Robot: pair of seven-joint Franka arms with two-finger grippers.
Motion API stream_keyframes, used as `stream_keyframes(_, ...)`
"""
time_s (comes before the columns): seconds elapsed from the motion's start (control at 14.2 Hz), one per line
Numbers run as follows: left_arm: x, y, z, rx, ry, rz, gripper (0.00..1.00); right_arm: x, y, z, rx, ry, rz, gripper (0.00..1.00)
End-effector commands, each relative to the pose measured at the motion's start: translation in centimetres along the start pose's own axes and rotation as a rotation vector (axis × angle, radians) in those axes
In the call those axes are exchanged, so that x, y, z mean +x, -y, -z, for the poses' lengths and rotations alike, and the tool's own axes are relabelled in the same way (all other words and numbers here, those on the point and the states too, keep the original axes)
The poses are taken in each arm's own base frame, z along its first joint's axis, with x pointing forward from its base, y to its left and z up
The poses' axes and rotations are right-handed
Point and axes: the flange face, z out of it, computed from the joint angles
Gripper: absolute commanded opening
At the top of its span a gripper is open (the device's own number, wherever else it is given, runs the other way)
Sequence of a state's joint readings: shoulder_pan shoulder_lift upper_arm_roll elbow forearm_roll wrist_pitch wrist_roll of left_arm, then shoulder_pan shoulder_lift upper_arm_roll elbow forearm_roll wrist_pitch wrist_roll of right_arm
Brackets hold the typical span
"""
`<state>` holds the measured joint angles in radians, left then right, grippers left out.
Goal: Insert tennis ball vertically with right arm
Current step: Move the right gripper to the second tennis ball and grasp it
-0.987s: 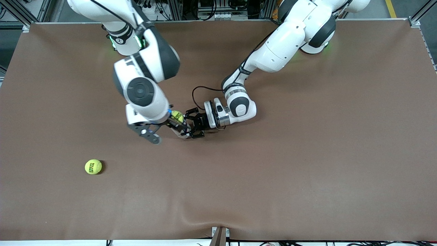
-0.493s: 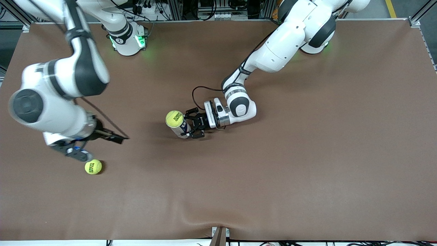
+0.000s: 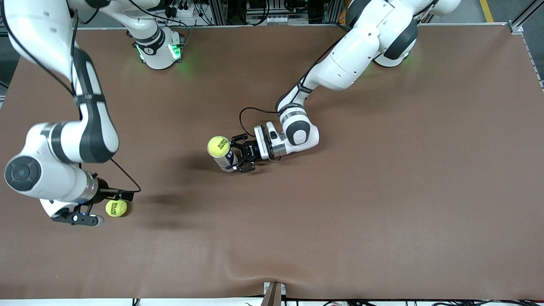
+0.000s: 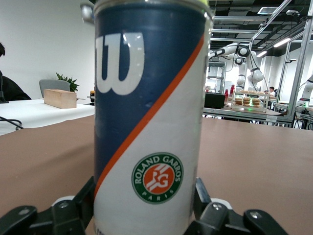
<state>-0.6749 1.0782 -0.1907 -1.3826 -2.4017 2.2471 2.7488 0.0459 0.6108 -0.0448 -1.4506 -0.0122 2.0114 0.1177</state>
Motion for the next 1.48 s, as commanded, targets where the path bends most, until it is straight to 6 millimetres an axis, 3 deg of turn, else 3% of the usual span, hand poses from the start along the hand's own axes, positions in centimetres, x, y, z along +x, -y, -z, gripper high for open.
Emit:
stream_keyframes(0.0,-1.8,-0.3,0.2,0.036,0.01,-0.091,0.82,1.6,-4.7,-3.6,-0.003,-0.007,0.062,1.0)
stream_keyframes(0.28,-1.8,-0.4,0.1,0.039,0.008,-0.089,0.82,2.6,-8.8,-8.3,0.009,-0.056,0.13,1.0)
stream_keyframes(0.56,-1.8,-0.4,0.1,0.038,0.009,-0.09,0.79,2.4,-7.8,-10.5,0.106,-0.031,0.061,1.0)
stream_keyframes(0.99,-1.8,-0.3,0.2,0.04,0.009,-0.09,0.78,2.1,-7.9,-12.9,0.119,-0.003,0.047,1.0)
stream_keyframes(1.27,-1.8,-0.4,0.1,0.038,0.009,-0.09,0.78,2.0,-7.7,-13.5,0.119,0.005,0.05,1.0)
stream_keyframes(1.34,-1.8,-0.3,0.1,0.039,0.007,-0.09,0.78,2.0,-7.6,-13.5,0.119,0.005,0.051,0.91)
stream_keyframes(1.41,-1.8,-0.4,0.1,0.038,0.009,-0.09,0.78,2.0,-7.6,-13.5,0.119,0.005,0.051,0.73)
